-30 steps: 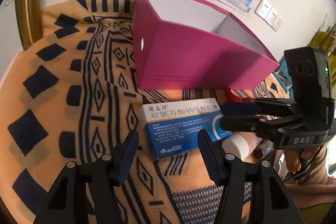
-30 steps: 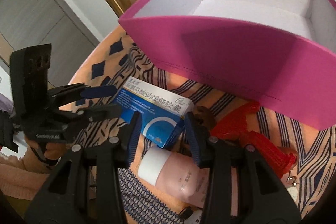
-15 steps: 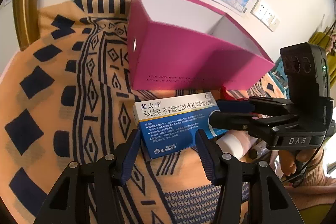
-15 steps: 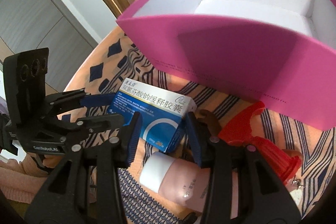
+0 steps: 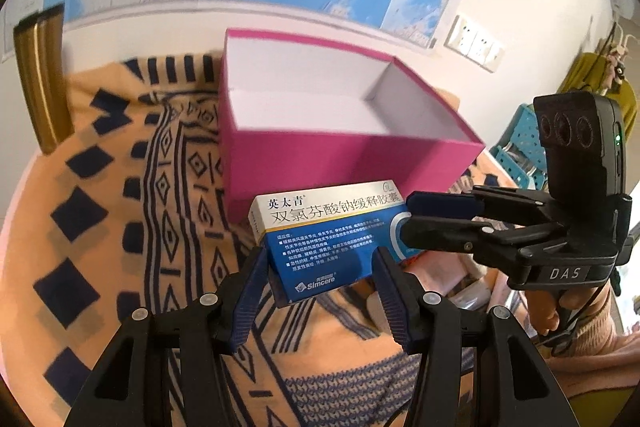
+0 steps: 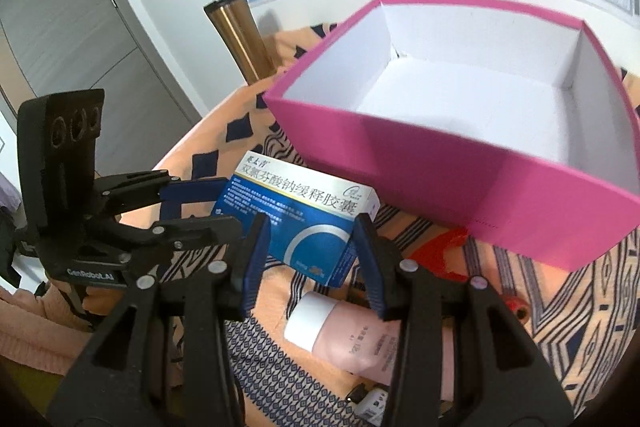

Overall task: Organize rigid objects
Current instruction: 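Grasp the blue-and-white medicine box with the right gripper, then lower the blue box into the pink box and open the right gripper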

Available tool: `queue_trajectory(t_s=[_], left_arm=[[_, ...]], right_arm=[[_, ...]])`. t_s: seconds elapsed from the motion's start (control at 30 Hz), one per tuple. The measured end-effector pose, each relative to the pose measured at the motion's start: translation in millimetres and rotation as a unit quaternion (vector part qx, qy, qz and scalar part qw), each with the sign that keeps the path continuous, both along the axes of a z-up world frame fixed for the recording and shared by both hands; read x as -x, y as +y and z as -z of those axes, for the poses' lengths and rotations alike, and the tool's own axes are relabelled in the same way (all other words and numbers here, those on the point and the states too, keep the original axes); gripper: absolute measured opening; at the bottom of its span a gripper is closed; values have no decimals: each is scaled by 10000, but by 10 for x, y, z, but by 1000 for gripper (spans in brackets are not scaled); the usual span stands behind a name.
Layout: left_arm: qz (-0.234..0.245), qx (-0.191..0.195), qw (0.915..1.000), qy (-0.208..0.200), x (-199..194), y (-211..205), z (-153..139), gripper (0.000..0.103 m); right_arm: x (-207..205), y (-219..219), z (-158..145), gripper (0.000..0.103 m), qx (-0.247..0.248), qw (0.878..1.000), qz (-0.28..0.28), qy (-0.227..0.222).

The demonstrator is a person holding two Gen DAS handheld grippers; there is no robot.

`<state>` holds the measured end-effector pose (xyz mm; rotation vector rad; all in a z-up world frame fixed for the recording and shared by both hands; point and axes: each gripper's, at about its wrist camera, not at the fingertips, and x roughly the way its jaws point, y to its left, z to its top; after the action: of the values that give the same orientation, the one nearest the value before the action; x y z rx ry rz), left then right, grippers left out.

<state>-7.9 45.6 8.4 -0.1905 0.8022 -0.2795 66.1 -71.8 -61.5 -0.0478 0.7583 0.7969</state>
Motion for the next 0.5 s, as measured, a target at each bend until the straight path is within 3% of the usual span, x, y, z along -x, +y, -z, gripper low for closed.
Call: queue_trajectory(t_s=[0.33,0.5], left_arm=[[156,-202,9983,-520,-105,-102,-376,54],[212,-483,9958,-746,-238,-195,-542,54]], right_arm=[[128,-180,-403,46,-202,9980,60,-604],[81,-242,-606,46,-327,9954,127,-895]])
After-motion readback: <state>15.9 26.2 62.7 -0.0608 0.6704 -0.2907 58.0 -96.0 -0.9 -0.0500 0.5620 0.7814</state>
